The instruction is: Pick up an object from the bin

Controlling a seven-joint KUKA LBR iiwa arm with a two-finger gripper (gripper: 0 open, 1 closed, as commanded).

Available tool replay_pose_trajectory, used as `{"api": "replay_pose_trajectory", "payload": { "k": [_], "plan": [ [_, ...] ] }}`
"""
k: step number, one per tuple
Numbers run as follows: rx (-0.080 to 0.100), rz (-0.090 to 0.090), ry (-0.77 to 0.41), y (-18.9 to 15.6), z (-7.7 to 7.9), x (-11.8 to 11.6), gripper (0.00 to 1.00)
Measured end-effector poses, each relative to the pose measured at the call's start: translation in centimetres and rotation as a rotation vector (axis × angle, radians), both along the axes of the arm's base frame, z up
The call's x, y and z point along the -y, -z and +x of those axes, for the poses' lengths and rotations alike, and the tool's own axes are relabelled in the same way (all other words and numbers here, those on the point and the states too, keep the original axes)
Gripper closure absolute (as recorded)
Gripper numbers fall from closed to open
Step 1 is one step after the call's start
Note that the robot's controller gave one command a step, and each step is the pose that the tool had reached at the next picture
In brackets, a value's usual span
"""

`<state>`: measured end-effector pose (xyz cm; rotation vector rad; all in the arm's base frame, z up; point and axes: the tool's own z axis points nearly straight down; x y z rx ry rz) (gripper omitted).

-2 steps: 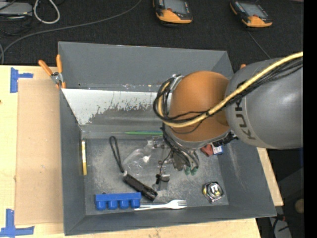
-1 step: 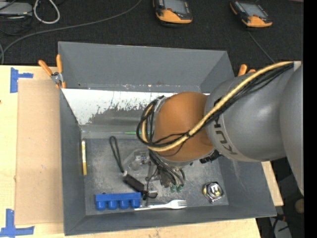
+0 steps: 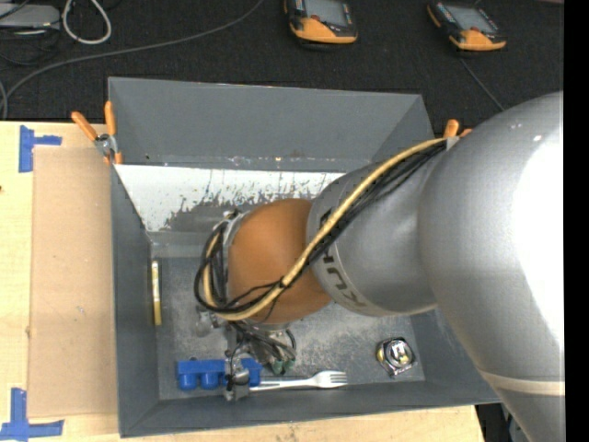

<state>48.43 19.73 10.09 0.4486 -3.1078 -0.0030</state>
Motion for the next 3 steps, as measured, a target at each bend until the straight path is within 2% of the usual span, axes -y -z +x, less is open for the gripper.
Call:
{"api": "replay_pose_trajectory", "payload": {
  "k": [1, 2, 3],
  "plan": [
    [0.000, -0.002, 0.037, 2.8, 0.8, -1.9, 1.00],
    [0.000, -0.001, 0.038, 2.8, 0.8, -1.9, 1.00],
    [-0.004, -0.003, 0.073, -4.0, 2.7, -1.9, 1.00]
  ]
}}
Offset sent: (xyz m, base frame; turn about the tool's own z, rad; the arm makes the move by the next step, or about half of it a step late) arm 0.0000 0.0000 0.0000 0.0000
